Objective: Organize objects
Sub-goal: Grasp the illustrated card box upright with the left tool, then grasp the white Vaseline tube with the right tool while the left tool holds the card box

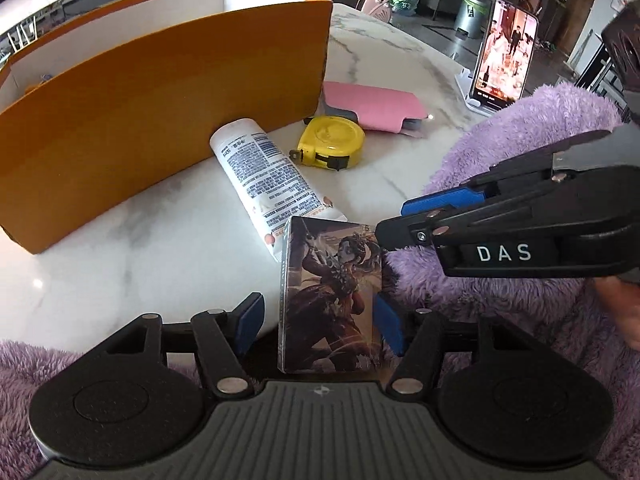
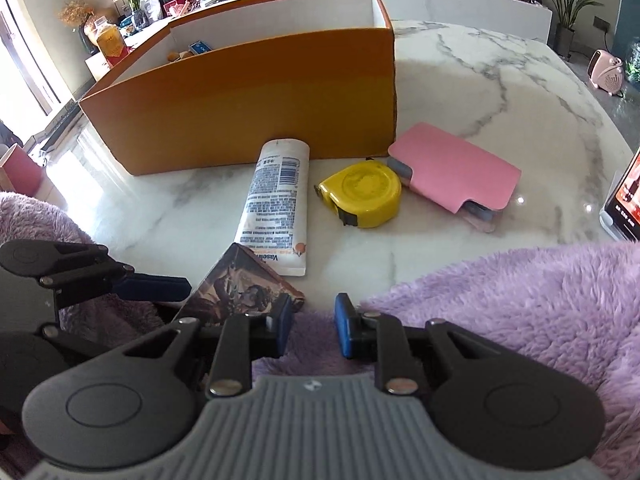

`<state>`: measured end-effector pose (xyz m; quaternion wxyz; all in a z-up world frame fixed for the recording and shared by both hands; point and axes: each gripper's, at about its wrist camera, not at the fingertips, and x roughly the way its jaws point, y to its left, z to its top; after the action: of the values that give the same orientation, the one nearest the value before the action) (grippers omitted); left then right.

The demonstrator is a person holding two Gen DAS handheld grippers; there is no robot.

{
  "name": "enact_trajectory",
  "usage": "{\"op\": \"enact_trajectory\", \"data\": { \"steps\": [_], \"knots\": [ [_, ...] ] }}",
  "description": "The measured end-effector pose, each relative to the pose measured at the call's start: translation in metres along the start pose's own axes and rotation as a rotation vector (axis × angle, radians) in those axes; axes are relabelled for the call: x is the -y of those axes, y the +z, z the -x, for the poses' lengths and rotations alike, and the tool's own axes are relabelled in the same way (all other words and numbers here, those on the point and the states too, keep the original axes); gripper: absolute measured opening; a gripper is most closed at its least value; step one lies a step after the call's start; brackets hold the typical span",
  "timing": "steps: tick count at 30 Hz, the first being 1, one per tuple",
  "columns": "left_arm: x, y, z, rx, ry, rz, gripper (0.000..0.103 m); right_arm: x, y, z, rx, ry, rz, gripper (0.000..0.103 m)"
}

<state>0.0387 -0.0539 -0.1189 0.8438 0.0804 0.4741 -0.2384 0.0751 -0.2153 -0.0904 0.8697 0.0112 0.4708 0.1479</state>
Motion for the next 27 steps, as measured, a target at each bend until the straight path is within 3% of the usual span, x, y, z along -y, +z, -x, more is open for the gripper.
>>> {"op": "enact_trajectory", "data": {
  "steps": [3, 9, 16, 27],
  "knots": [
    [0.01, 0.001, -0.004, 0.002, 0.003, -0.018, 0.073, -0.001, -0.001, 0.0, 0.004, -0.004, 0.001, 0.023],
    [0.023, -0.001, -0.013, -0.011, 0.101, -0.05, 0.076, 0.001, 0.0, 0.0, 0.007, -0.001, -0.004, 0.023],
    [0.024, -0.002, -0.012, -0.01, 0.13, -0.058, 0.069, -0.004, 0.0, -0.004, 0.007, -0.022, 0.026, 0.026],
    [-0.015, 0.0, 0.016, -0.002, 0.119, 0.126, 0.068, -0.004, 0.003, -0.001, 0.03, -0.011, 0.001, 0.029]
  ]
}}
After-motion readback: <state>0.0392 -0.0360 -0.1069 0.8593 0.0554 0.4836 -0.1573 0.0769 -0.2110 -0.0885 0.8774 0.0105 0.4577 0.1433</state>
